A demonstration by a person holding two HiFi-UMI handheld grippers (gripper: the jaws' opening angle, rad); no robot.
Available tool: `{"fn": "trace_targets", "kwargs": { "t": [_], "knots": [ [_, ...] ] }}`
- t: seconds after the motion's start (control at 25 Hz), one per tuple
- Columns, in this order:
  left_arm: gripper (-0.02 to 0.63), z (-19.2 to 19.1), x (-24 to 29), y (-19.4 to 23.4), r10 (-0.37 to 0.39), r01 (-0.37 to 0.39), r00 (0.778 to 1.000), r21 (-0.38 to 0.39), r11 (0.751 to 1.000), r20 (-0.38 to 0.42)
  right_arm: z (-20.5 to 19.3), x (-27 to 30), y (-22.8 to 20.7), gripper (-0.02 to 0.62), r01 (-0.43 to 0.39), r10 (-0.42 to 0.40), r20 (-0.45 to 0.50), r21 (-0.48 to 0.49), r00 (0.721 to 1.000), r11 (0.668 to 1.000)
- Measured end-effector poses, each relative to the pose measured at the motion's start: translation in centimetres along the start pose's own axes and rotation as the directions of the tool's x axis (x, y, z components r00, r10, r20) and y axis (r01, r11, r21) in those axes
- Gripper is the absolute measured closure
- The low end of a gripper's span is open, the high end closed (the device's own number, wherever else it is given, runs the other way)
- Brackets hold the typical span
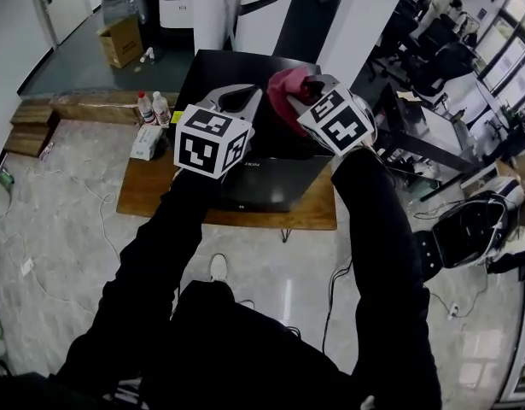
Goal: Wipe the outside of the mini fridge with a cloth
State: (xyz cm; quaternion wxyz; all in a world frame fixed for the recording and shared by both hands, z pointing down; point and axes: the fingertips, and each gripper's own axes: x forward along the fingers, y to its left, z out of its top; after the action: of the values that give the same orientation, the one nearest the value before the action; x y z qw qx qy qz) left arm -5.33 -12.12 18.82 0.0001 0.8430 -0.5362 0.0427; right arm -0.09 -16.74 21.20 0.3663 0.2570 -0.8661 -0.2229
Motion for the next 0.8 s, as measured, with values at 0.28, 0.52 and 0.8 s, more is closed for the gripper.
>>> {"fn": "trace_targets", "kwargs": {
  "t": [0.28, 0.52, 0.8],
  "knots": [
    [0.6, 0.6, 6.1, 0.8, -0.045, 0.045, 0.999, -0.005, 0.999, 0.007, -4.4, 4.2, -6.3, 0.499, 0.064, -0.062, -0.09, 0.011, 0.994, 0.998],
    [0.6, -0.3, 11.8, 3.8, -0.042, 0.043, 0.999, -0.048, 0.998, 0.02, -7.1, 10.4, -10.9, 0.497, 0.075, -0.073, -0.151, 0.011, 0.986, 0.997],
    [0.6, -2.7, 16.8, 6.5, -0.05, 0.048, 0.999, -0.079, 0.996, -0.02, -9.0, 18.3, -14.5, 0.497, 0.058, -0.057, -0.197, -0.002, 0.979, 0.998]
  ]
}}
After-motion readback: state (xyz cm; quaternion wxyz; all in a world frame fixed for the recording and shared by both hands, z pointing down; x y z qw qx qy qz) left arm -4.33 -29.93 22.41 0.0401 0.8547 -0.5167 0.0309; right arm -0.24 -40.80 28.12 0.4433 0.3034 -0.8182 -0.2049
